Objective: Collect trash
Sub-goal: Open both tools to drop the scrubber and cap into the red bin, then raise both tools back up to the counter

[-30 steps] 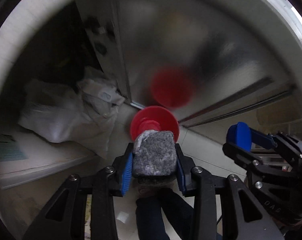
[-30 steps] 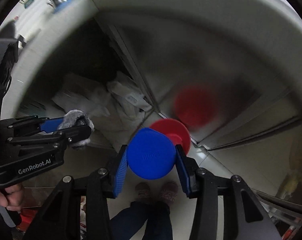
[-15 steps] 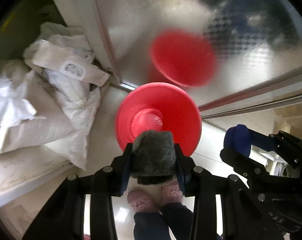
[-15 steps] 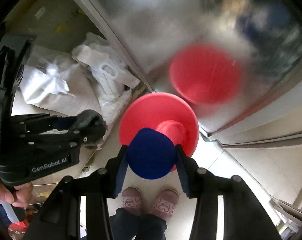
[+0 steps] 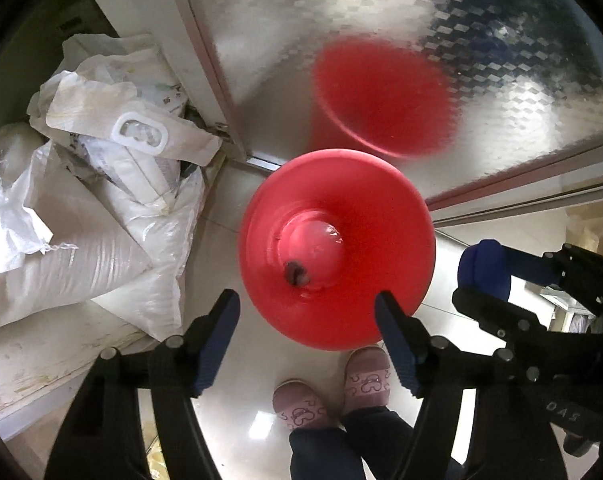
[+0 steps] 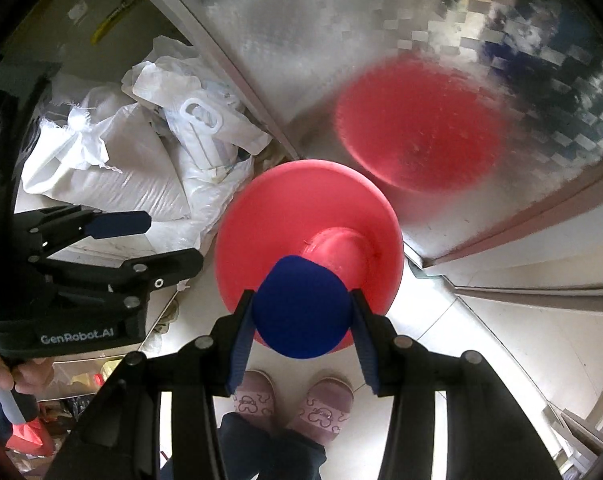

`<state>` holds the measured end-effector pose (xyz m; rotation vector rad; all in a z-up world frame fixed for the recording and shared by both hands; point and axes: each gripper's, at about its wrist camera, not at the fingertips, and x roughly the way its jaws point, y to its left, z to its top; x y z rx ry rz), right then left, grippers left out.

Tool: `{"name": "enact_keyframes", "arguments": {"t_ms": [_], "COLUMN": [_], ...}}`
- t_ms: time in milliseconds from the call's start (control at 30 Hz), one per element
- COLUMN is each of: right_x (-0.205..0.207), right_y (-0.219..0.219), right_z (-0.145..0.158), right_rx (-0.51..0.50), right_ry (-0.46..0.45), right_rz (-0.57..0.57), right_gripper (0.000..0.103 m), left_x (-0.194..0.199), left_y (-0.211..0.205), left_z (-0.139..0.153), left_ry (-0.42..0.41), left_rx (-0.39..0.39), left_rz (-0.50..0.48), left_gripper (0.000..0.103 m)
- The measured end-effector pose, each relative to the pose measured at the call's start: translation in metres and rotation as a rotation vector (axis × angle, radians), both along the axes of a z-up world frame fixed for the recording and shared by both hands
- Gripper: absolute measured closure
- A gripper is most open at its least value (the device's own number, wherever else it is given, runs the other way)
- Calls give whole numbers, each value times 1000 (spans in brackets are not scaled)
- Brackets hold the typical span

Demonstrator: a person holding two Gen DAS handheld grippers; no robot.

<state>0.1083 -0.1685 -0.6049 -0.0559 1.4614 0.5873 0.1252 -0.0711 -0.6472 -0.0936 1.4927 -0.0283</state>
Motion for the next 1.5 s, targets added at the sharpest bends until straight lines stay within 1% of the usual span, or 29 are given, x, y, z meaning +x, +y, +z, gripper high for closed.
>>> {"name": "enact_keyframes", "arguments": {"t_ms": [33,67,100,200,267,367,467,567,633,667,700,767,800,867,900,967,1000,1033,1067,1133,1167,1233,1300,1433,1500], "right_x": [1,1,2,1,-1,-4,-8,-16,-23,-27,-31,-36,-37,-39,-39,-38,-37,-37,-36,-35,-35,-34,-32,-27,-24], "right_y": [0,1,4,5,5,6,2,-1,-1,-1,0,1,2,2,3,3,2,3,3,5,7,7,6,2,1], "right_z": [-1,-2,-2,5,9,19,38,67,93,111,129,161,183,217,239,274,295,312,333,370,383,412,437,473,485], "right_rx": [1,3,1,1,-6,-14,-16,-21,-18,-17,-13,-6,-1,10,13,30,33,29,24,6,-4,-10,-23,-33,-40], "right_ry": [1,3,1,-23,-37,-42,-40,-40,-47,-56,-66,-91,-106,-132,-147,-158,-171,-187,-212,-263,-278,-309,-330,-367,-383], "right_rz": [3,9,16,40,51,50,26,10,7,7,8,6,1,-4,-6,-21,-34,-40,-41,-41,-43,-51,-66,-95,-104], "right_gripper": [60,57,51,38,35,34,34,34,34,34,34,34,34,34,34,34,34,34,34,29,28,27,26,23,19], "left_x": [0,0,0,-1,-4,-8,-15,-22,-28,-31,-35,-43,-46,-51,-52,-53,-54,-54,-54,-54,-53,-51,-49,-42,-37], "left_y": [1,1,2,3,4,5,7,11,12,13,12,12,13,16,18,24,27,29,30,34,36,39,43,46,48], "left_z": [1,1,2,8,15,26,50,85,118,133,152,199,216,253,277,312,339,356,372,407,426,452,478,514,529], "left_ry": [-2,-3,-6,-12,-17,-18,-36,-62,-81,-91,-108,-155,-169,-201,-219,-252,-283,-304,-322,-356,-372,-402,-429,-455,-471], "left_rx": [0,2,5,6,4,6,-7,-26,-47,-53,-56,-53,-51,-43,-44,-52,-49,-45,-41,-37,-37,-41,-40,-49,-50], "left_rz": [1,-1,-3,-4,-6,-11,-18,-13,-15,-23,-36,-63,-72,-79,-81,-76,-78,-82,-86,-96,-99,-104,-110,-103,-106], "left_gripper": [35,35,35,35,35,35,33,33,32,27,26,26,26,25,25,25,25,25,24,24,22,18,18,18,18]}}
